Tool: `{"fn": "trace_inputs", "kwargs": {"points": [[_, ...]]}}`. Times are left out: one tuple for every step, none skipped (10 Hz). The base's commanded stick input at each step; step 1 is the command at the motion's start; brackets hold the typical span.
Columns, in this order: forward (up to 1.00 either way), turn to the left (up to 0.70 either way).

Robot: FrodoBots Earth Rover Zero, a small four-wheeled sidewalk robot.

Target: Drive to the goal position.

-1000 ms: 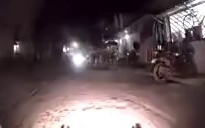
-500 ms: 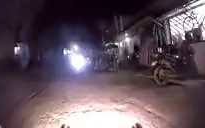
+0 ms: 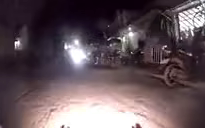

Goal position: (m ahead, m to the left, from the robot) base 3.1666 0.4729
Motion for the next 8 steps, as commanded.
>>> {"fn": "trace_inputs", "kwargs": {"points": [[0.85, 0.0], [0.85, 0.0], [0.85, 0.0], [0.85, 0.0], [0.85, 0.0], [0.85, 0.0], [0.85, 0.0], [0.85, 0.0]]}}
